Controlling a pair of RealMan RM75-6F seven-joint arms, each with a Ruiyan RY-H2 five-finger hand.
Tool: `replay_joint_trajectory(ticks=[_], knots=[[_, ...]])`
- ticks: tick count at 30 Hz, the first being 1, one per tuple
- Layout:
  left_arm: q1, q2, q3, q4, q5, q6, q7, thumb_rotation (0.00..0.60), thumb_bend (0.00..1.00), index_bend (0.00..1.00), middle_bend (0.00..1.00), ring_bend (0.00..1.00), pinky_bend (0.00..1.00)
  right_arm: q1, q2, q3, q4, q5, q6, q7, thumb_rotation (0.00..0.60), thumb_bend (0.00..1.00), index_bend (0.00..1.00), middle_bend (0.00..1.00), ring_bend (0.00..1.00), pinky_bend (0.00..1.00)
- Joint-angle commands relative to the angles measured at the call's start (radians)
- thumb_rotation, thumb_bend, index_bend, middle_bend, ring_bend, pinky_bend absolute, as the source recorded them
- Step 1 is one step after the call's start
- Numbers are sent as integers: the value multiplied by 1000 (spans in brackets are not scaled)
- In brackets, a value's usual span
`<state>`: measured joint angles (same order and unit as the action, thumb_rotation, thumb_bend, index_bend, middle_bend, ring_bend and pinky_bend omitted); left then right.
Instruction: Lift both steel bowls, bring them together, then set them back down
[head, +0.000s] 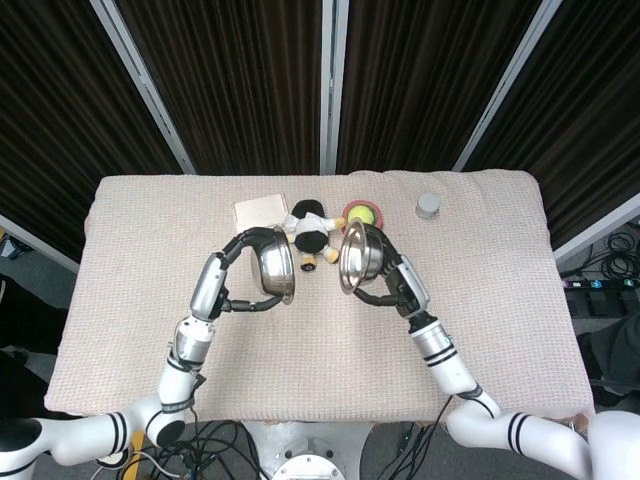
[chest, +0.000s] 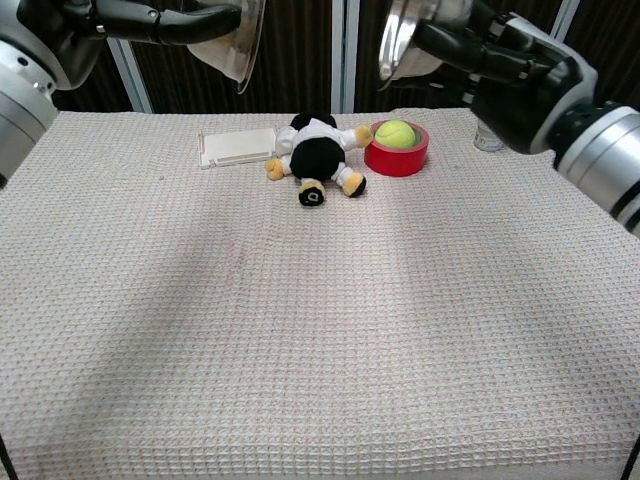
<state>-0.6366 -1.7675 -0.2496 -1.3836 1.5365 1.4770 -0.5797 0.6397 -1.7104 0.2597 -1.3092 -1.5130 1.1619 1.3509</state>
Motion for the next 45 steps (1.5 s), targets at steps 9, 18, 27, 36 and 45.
replay_joint_trajectory(ticks=[9,18,27,36,45], knots=[[-77,-36,-16,21,24,-80,-41,600,176,336,343,297,449,161,-81,23,45,-30,-117,101,600,172,348,322,238,354],[-55,-2,-23,39,10,-53,-52,600,176,341,344,297,450,137,-63,-1,62,-20,-58,131,600,173,349,321,238,354],[-51,4,-51,67,-14,-38,-82,600,175,341,344,297,450,111,-32,-24,48,-25,-13,131,600,173,348,321,238,354],[-90,-31,-30,39,18,-65,-79,600,174,341,344,297,450,208,-77,8,67,-30,-82,132,600,173,349,321,238,354],[-29,23,-19,40,-10,-26,-88,600,175,344,344,297,450,132,-17,-44,55,-10,-22,59,600,183,348,321,238,354]])
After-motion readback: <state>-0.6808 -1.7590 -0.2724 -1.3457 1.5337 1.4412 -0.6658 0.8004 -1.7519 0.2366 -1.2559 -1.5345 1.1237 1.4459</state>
